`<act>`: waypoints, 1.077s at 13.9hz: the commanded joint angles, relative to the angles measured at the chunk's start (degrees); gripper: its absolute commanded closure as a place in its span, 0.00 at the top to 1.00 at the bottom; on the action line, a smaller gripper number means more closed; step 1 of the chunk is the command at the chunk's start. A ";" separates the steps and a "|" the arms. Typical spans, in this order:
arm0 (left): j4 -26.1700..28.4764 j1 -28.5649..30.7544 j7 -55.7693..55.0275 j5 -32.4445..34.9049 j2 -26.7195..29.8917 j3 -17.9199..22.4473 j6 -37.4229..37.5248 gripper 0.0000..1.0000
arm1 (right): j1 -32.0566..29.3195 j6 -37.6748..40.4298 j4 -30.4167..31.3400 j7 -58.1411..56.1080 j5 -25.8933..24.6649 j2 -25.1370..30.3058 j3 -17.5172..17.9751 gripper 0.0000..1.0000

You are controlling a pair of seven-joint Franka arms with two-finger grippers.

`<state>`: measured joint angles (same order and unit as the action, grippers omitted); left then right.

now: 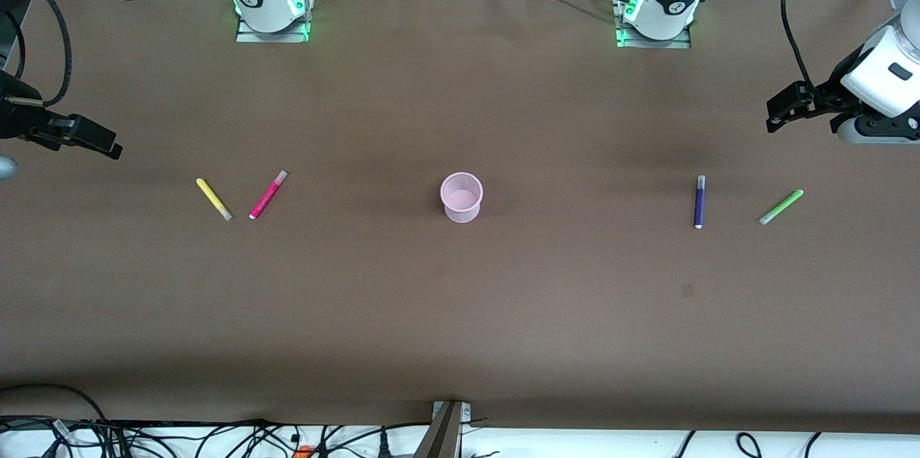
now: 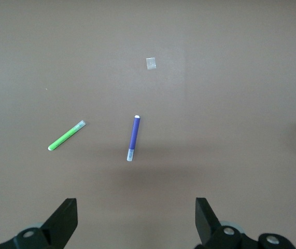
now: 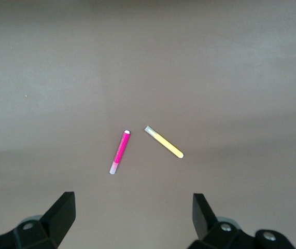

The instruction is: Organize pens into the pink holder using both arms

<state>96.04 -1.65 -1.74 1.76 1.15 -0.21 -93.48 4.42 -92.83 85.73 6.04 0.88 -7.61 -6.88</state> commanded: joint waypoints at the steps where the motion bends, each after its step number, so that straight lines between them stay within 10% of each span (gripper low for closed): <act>1: -2.00 0.34 0.86 0.00 -0.89 -0.31 1.45 1.00 | -0.55 0.63 -0.39 -0.50 -0.53 1.02 0.12 1.00; 15: -1.73 1.48 6.55 0.00 -8.61 0.21 7.34 1.00 | -0.12 0.72 0.49 5.80 -0.97 -3.37 -0.85 1.00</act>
<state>96.14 -0.71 0.54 1.77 -3.01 0.14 -88.25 4.00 -92.60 85.84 7.71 0.76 -9.66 -8.12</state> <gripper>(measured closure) 0.000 0.000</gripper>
